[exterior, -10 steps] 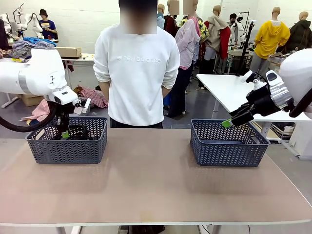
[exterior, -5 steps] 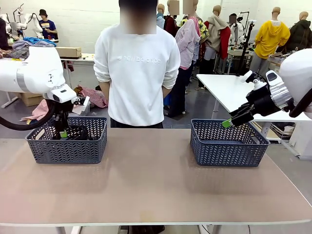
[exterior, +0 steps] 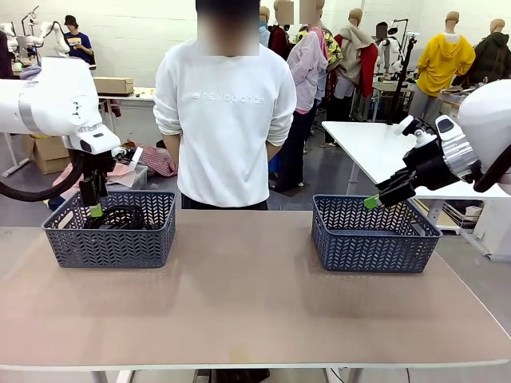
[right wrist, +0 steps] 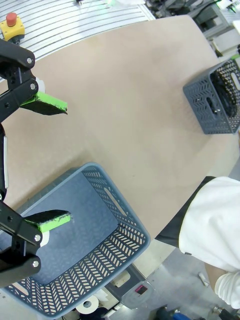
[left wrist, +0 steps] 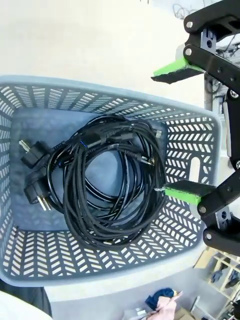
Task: Organize the cables according to human instructions.
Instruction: Pick up a bundle of cables and place it in the basket indicated by the human.
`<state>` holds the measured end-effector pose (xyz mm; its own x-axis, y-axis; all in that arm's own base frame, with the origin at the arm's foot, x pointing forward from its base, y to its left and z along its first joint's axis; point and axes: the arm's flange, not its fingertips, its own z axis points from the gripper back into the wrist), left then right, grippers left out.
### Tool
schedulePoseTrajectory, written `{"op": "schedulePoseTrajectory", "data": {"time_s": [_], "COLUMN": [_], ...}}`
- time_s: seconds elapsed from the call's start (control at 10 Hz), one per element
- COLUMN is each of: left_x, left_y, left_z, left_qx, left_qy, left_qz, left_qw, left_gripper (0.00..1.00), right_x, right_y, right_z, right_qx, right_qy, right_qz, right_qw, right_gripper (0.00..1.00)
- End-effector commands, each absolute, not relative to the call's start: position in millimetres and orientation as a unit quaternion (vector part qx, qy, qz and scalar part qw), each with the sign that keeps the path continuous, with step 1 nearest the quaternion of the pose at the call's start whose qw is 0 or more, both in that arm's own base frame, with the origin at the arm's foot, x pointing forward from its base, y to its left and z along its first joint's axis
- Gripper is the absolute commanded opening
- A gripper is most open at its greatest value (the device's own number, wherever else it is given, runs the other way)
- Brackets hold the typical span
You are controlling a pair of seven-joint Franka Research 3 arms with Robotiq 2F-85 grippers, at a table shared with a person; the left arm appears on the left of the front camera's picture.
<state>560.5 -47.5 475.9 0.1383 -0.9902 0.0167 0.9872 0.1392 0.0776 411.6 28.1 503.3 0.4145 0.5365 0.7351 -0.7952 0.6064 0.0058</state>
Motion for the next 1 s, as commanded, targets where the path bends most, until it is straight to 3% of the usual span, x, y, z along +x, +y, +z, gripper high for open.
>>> {"op": "schedulePoseTrajectory", "data": {"time_s": [0.0,0.1,0.2,0.9], "left_x": [560.6,560.6,560.6,560.6], "left_y": [-42.0,-44.1,-47.6,-47.6], "left_z": [478.0,476.4,476.3,476.3], "left_qx": [0.005,-0.018,0.022,0.022], "left_qy": [-0.040,-0.055,-0.032,-0.032], "left_qz": [-0.662,-0.649,-0.656,-0.656], "left_qw": [0.749,0.759,0.754,0.754], "left_gripper": [1.00,1.00,1.00,1.00], "right_x": [413.9,413.9,413.9,413.9], "right_y": [27.3,27.3,27.3,27.3], "right_z": [501.0,501.0,501.0,501.0], "right_qx": [0.189,0.189,0.189,0.189], "right_qy": [-0.370,-0.370,-0.370,-0.370], "right_qz": [0.410,0.410,0.410,0.410], "right_qw": [0.812,0.812,0.812,0.812], "right_gripper": [1.00,1.00,1.00,1.00]}}
